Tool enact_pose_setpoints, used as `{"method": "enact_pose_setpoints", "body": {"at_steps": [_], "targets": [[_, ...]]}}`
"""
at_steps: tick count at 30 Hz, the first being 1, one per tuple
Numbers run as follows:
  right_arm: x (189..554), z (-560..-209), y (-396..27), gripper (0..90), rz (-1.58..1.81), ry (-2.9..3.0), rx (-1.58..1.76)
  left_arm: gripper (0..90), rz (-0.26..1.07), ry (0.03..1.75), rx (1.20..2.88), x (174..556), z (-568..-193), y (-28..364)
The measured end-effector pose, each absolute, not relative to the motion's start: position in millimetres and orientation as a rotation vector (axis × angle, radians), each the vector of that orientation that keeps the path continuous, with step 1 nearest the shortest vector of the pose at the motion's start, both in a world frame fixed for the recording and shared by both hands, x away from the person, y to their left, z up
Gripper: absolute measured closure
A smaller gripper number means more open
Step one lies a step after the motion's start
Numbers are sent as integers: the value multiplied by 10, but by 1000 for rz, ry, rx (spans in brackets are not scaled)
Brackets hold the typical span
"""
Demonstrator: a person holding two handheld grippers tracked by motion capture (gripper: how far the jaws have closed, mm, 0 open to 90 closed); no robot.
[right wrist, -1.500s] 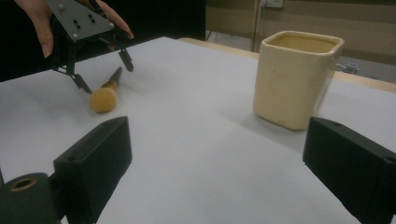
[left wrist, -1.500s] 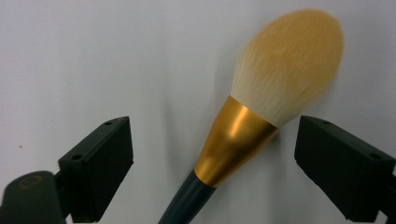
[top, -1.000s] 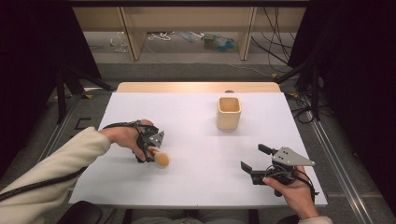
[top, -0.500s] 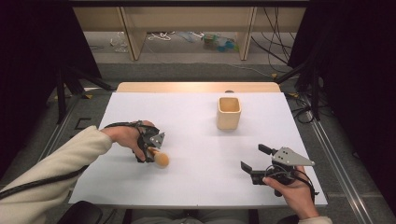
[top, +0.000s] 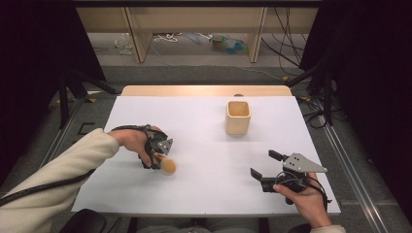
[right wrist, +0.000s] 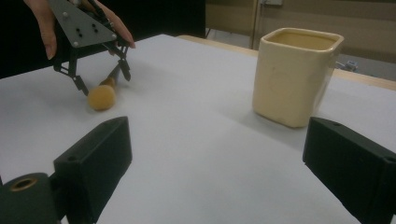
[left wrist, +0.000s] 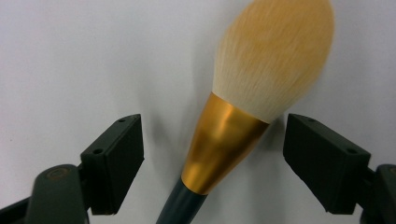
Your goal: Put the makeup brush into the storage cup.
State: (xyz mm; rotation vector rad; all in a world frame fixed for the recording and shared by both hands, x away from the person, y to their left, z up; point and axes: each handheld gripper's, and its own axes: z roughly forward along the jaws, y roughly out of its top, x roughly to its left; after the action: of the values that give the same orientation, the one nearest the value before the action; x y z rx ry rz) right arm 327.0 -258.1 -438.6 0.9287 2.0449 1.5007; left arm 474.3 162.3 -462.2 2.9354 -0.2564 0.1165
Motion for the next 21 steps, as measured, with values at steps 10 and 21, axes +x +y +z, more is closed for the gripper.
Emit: {"method": "enact_pose_setpoints", "body": {"at_steps": [10, 21], "targets": [[3270, -4387, -2580, 90, 1503, 2047, 930, 232, 74, -282, 2955, 4745, -4648, 1600], [3272, -4390, -2581, 90, 1500, 2054, 935, 280, 50, -310, 2972, 4753, -4642, 1586]]}}
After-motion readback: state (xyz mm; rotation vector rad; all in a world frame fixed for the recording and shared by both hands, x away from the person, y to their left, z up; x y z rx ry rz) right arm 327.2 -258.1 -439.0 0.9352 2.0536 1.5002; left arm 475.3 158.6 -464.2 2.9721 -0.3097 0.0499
